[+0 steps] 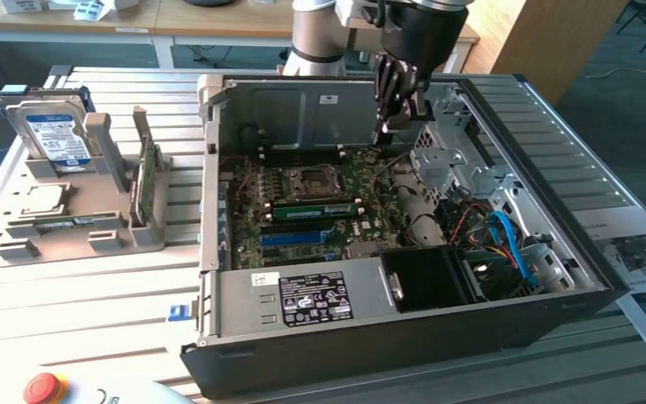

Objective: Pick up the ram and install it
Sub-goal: 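Press down the ram until it locks into place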

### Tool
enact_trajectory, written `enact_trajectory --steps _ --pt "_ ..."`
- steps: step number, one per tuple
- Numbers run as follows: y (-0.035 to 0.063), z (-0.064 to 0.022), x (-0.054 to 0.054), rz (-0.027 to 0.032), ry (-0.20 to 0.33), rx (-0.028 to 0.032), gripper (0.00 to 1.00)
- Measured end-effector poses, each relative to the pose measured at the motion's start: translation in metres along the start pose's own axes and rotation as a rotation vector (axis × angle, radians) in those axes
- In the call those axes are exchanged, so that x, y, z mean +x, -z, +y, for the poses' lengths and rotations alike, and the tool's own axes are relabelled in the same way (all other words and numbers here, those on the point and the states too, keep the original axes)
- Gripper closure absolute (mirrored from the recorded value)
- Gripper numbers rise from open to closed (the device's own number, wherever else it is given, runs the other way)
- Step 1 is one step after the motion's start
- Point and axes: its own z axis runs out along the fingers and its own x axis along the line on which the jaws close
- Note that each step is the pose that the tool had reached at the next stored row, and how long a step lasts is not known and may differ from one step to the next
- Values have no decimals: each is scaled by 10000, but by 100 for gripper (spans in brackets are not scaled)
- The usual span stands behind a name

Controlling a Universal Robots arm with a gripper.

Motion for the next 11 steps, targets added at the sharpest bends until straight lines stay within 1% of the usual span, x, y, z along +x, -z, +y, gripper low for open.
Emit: enact_trajectory --steps 3,11 --pt "1 -26 5 0 11 -3 89" --pt "1 -26 6 1 11 -4 89"
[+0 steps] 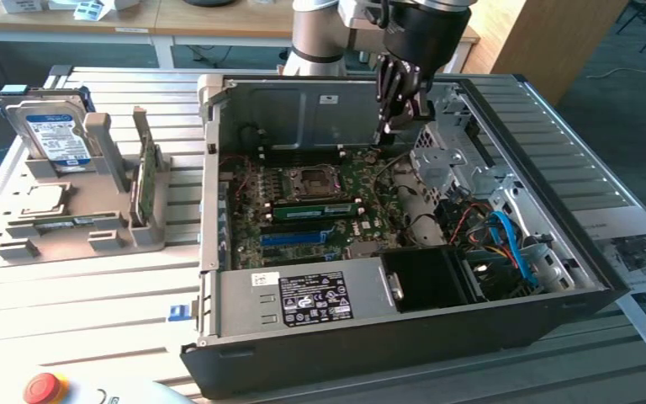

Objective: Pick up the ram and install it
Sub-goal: 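Press down the ram until it locks into place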

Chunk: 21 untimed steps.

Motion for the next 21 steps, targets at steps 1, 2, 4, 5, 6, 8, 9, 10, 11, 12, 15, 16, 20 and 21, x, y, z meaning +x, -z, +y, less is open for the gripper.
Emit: enact_trajectory --steps 1,2,4,5,6,8,9,10,11,12,15,16,20,21 --pt "-2 0 0 0 0 0 89" --pt "-7 0 1 -1 0 1 89" --pt "-23 -1 0 -2 0 1 89" --pt "-33 -2 0 0 0 0 89" --pt "-46 -2 0 -1 0 1 89" --pt "-72 -3 0 0 0 0 89" --pt "-85 -4 0 -1 0 0 89" --pt "-99 -5 0 -2 0 0 89" --pt "-111 -5 0 -2 1 1 89" --pt "-125 -6 0 -2 0 1 89" --pt "-168 -8 0 -2 1 1 89" --pt "-182 -9 0 0 1 0 89" --pt "-230 -11 1 0 0 1 89" --pt "-244 -12 0 -2 0 0 89"
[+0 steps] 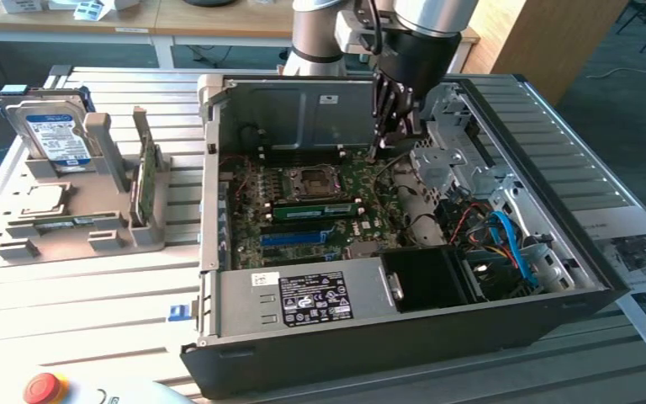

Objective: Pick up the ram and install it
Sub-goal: 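Press down the ram until it locks into place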

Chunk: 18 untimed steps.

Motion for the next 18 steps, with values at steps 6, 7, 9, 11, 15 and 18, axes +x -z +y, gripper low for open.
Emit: enact_trajectory --steps 6,7,9,11,15,18 --pt "-83 -4 -4 0 0 0 89" --pt "-93 -4 -4 1 0 1 89" --pt "-115 -6 -4 1 0 0 89" --pt "-139 -7 -5 1 0 0 89" --pt "-192 -9 -5 1 0 0 89" --pt "-236 -11 -5 1 0 1 89"
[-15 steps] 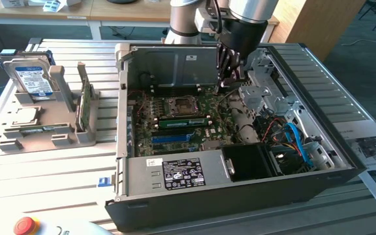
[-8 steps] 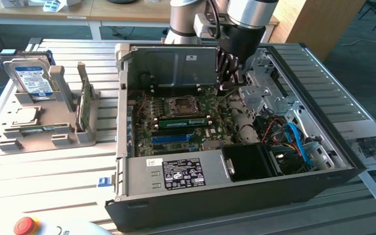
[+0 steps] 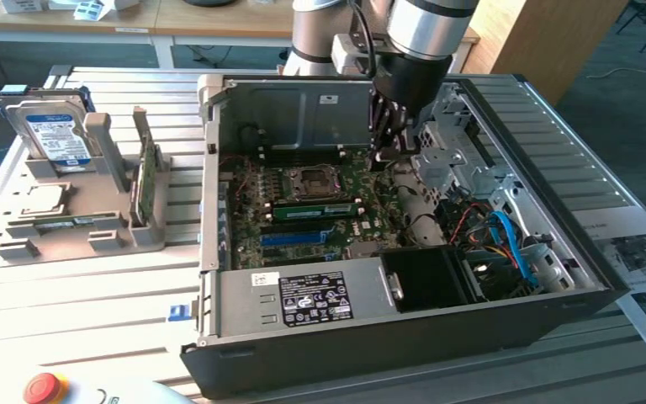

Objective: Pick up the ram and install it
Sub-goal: 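Press down the ram until it locks into place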

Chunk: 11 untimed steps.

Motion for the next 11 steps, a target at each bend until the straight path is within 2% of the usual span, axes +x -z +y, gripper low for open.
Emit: enact_trajectory --steps 11 --pt "-196 -9 0 -1 0 0 89"
